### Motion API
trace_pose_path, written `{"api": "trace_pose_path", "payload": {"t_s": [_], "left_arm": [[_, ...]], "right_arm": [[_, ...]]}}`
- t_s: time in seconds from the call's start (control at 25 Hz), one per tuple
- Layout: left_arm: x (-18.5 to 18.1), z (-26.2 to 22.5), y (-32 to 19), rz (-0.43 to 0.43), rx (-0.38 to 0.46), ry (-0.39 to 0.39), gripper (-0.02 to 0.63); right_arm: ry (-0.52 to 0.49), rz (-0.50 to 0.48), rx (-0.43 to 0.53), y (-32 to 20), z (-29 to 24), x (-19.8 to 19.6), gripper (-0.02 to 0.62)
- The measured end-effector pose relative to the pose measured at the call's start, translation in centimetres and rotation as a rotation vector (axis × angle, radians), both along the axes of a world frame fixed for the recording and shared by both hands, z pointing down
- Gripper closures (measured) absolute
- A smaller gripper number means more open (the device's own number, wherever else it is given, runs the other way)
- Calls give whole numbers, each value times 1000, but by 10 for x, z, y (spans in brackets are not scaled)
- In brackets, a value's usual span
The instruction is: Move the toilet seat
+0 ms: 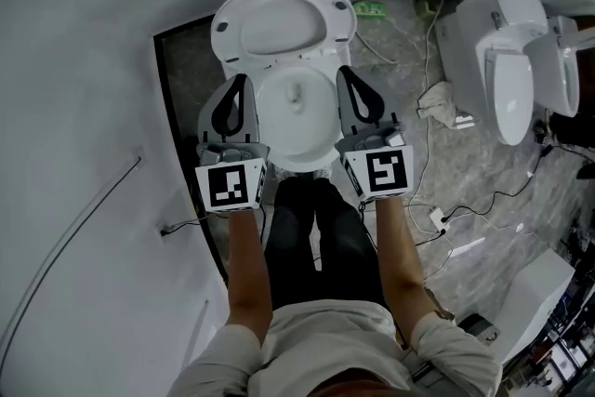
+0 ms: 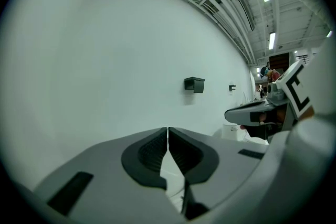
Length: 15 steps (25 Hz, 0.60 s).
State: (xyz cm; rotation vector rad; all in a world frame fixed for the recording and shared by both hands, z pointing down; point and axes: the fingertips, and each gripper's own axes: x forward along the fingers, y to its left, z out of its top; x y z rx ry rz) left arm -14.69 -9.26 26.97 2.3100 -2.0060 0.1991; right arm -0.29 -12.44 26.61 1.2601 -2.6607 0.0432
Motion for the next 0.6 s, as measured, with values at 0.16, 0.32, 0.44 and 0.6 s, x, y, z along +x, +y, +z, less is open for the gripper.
{"api": "trace_pose_path", "payload": {"t_s": [0.16,0.32,0.44,0.6], "left_arm": [[7,-29,18,3,17,-6,577],[17,-62,38,4,26,-5,577],[23,-90,54,18,33,-6,577],[27,-132,78,23,35,-19,577]], "right_arm": [[3,-7,23,16,-31,6,575],[-2,-15,39,33,-67,15,575],[3,-21,55,49,-96,20,575],[4,-42,65,73,-136,29,575]]}}
